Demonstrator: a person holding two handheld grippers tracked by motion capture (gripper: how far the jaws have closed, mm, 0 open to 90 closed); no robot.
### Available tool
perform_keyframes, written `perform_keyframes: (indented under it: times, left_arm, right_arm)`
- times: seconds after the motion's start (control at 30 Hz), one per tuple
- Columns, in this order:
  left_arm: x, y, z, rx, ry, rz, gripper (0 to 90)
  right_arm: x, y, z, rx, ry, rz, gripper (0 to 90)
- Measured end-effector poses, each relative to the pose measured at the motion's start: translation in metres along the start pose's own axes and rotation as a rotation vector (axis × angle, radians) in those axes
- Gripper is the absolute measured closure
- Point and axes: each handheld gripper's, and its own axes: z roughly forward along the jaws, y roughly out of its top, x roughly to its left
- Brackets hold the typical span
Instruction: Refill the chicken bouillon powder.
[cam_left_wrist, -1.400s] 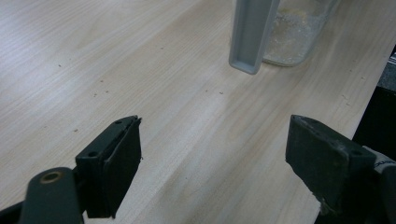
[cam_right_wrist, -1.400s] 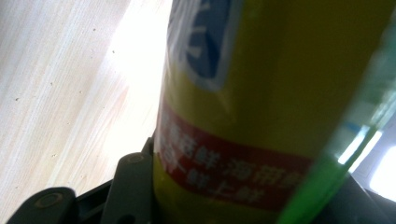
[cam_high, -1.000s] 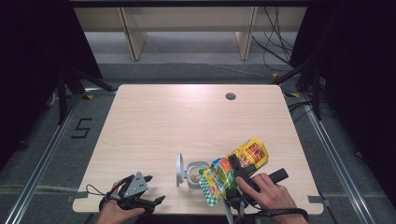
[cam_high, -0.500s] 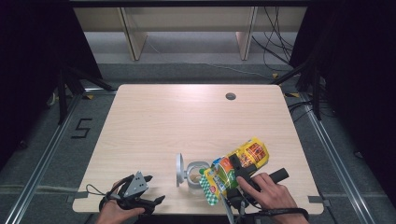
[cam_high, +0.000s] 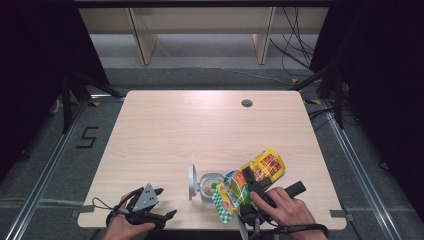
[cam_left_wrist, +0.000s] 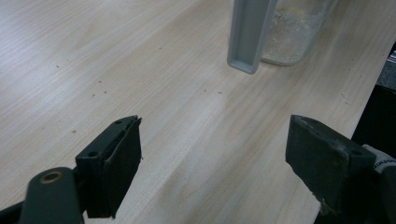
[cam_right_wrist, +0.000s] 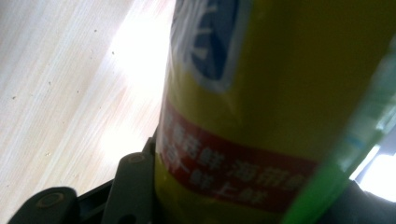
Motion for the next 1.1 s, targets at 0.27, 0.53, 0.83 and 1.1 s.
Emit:
perform_keyframes:
  times: [0.27,0.53,0.83,1.1]
  left_arm:
    - [-0.0002,-0.0002,0.0004,-0.010,0.005,-0.001,17.9]
    - [-0.0002,-0.0003,0.0002,-0.010,0.005,-0.001,17.9]
    - [0.0003,-0.0001,0.0000,-0.012,0.015,0.005,17.9]
    - [0.0001,0.0001,-0.0005,-0.016,0.006,0.006,18.0]
  right_arm:
    - [-0.0001,-0.0009,-0.0005,-0.001,-0.002,0.000,56.4]
    - [0.0003,-0.0005,-0.0004,-0.002,0.000,-0.001,56.4]
    - [0.0007,-0.0005,-0.0002,-0.006,-0.002,-0.003,56.4]
    - [-0.0004,-0.0003,0.0008,-0.019,-0.010,-0.033,56.4]
